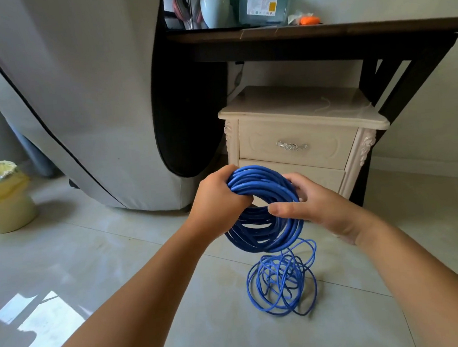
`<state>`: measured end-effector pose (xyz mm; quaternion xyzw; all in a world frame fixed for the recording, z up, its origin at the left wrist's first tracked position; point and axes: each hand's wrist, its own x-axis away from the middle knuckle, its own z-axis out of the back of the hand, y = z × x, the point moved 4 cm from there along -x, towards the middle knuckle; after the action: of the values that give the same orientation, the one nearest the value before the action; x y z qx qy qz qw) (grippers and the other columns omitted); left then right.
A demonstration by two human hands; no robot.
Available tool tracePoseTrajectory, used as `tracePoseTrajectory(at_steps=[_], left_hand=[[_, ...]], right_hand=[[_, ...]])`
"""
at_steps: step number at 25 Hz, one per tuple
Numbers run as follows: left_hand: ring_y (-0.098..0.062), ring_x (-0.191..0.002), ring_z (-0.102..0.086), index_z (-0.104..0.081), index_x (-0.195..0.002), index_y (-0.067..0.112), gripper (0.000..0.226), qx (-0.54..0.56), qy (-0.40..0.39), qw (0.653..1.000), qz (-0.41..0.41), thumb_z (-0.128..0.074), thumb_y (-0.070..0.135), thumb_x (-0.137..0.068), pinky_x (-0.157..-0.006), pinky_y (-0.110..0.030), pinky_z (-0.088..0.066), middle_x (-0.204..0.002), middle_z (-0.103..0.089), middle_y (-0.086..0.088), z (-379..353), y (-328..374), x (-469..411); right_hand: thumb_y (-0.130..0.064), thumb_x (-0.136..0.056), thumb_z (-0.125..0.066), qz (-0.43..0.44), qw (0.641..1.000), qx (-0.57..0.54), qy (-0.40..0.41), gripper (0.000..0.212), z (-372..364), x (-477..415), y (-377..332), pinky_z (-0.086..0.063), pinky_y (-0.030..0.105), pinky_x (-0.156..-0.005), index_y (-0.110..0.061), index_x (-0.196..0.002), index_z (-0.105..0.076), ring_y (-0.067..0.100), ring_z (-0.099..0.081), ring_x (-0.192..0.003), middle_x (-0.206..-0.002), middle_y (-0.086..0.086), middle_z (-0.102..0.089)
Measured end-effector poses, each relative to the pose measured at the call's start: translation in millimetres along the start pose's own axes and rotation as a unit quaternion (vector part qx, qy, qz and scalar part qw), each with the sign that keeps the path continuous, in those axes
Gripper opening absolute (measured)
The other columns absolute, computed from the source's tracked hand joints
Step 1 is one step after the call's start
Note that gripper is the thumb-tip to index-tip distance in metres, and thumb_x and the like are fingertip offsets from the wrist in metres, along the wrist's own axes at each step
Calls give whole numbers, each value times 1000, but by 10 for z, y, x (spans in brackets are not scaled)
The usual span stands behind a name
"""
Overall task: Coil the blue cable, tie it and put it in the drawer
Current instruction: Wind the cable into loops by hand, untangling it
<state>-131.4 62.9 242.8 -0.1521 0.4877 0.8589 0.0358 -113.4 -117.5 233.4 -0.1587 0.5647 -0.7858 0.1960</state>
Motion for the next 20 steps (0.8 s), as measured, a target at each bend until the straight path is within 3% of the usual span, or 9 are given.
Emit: tracePoseTrajectory(at_steps=[3,7,9,11,14,16,18,20], left_hand=[[-22,-73,-67,-63,-90,16,21,51,36,997,45,-68,0,-78,-70,-40,-60,-81,-68,-6,-4,-12,-10],[-28,-73,-64,-64,-94,13,20,114,76,988,66,-64,-1,-80,-74,-50,-57,-85,-67,-16,27,2,-10],[-25,-73,-62,-64,-97,11,22,172,92,977,89,-63,-4,-81,-74,-49,-57,-87,-66,-21,49,-25,-17],[-22,-72,-61,-64,-100,8,23,261,94,953,119,-60,-7,-83,-71,-41,-55,-82,-64,-17,24,-56,-18],[-24,-74,-55,-59,-94,3,13,375,39,914,150,-58,-6,-86,-71,-36,-47,-74,-55,-10,-144,-47,33],[-24,-76,-53,-56,-91,8,10,388,-10,908,162,-61,2,-84,-75,-37,-44,-75,-53,-10,-274,-45,72],[-25,-84,-51,-58,-95,12,22,316,-82,934,148,-68,20,-78,-82,-40,-41,-84,-53,-11,-286,-44,69],[-20,-94,-58,-60,-115,19,41,301,-157,931,134,-70,28,-76,-90,-38,-43,-100,-61,-5,-215,-34,47]], right_hand=[[-59,-54,-87,-5,1000,4,-13,94,20,6,1,-52,37,-99,-39,-135,-44,7,-65,-111,-120,-7,-68],[-40,-61,-90,-3,1000,12,-22,91,-75,16,9,-52,23,-92,-31,-138,-42,2,-67,-105,-112,-11,-72],[-43,-63,-87,26,1000,7,7,78,-180,-34,26,-51,26,-94,-33,-131,-50,3,-66,-106,-114,-11,-70],[-37,-69,-79,48,994,-77,56,55,-254,-87,15,-51,31,-92,-27,-120,-59,9,-68,-102,-106,-7,-72],[-30,-68,-74,21,967,-220,125,46,-279,-153,31,-50,45,-98,-11,-110,-66,21,-69,-99,-96,4,-72],[-18,-72,-68,8,944,-270,189,34,-209,-142,39,-52,45,-90,-4,-103,-66,24,-69,-88,-84,7,-71],[-7,-80,-61,2,934,-266,239,12,-118,-118,37,-51,41,-77,-9,-91,-64,24,-66,-75,-67,4,-65],[-9,-74,-62,12,948,-190,257,11,-32,-89,-28,-47,36,-69,-14,-83,-59,21,-59,-66,-62,1,-60]])
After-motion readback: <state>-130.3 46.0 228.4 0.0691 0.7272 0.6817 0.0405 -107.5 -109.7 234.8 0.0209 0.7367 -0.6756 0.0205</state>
